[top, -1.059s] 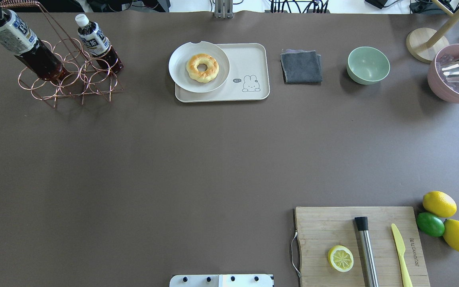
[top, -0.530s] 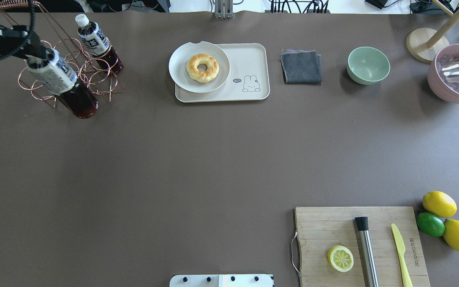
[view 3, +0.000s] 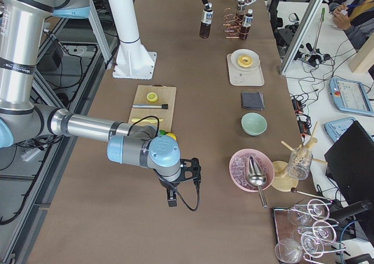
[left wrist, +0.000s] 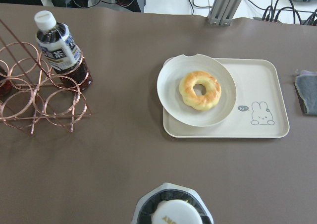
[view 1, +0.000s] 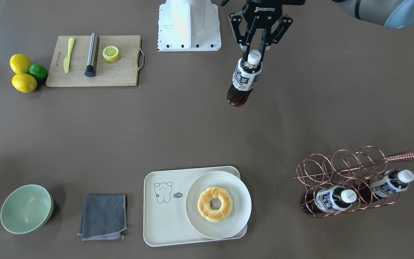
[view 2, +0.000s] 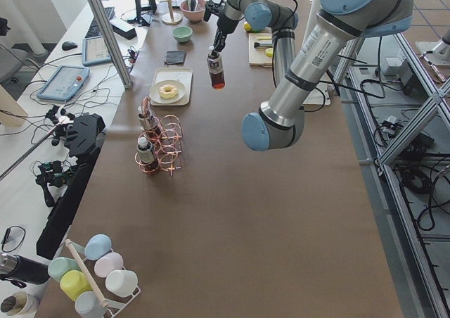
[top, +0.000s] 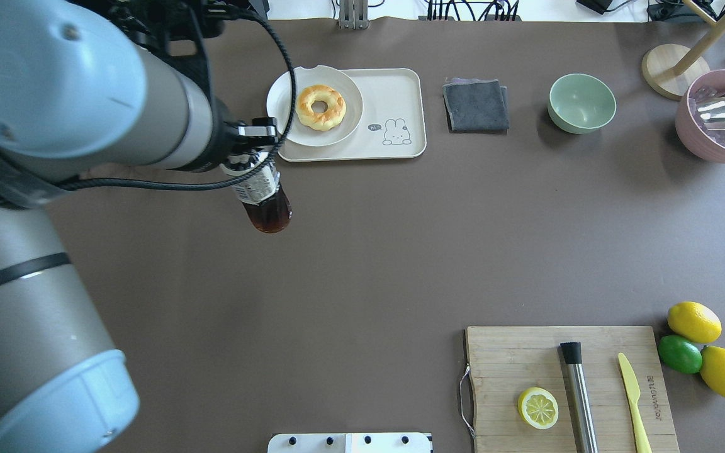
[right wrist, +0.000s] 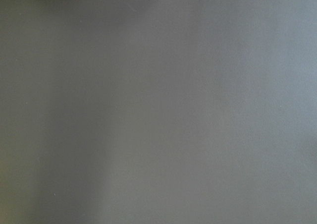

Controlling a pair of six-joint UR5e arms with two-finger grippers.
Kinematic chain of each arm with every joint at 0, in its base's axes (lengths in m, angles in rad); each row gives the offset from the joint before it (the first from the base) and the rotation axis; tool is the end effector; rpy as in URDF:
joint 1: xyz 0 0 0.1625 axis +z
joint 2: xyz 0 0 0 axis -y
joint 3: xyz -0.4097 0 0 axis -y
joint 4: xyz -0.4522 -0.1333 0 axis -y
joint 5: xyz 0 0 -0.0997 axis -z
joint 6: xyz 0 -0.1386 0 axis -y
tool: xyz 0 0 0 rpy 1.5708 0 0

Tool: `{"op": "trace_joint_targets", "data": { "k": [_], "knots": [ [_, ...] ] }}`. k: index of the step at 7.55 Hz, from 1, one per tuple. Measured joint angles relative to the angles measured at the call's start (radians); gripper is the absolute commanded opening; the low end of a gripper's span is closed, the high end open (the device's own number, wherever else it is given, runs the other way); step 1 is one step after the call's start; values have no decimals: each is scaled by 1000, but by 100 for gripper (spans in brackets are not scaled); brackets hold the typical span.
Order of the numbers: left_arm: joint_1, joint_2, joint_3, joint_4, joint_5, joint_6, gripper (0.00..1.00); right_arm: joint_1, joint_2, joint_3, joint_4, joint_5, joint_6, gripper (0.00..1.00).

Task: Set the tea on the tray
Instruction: 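Carry the bottle toward the tray and stand it on the table in front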

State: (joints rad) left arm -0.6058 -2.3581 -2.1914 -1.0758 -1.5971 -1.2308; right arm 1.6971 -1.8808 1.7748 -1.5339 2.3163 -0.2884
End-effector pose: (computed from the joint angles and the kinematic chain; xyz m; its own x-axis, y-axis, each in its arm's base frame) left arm 0.3653 -0.4108 0.0113 0.6580 -0.0502 -0.7514 0.3529 0.9020 0.2487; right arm 0.0915 -0.4088 0.7090 0.7289 -0.1482 0.6684 0.0852 0.9883 0.1263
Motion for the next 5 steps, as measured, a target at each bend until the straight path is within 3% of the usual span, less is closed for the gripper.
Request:
{"op": "trace_joint_targets", "data": {
  "k": [2,5],
  "knots": [
    [113,-104,157,-19,103,-81,0,0,1,1,0,4,0,100],
    [206,-125,373,-218,191,-135,0,0,4,4,1,9,0,100]
  ]
}}
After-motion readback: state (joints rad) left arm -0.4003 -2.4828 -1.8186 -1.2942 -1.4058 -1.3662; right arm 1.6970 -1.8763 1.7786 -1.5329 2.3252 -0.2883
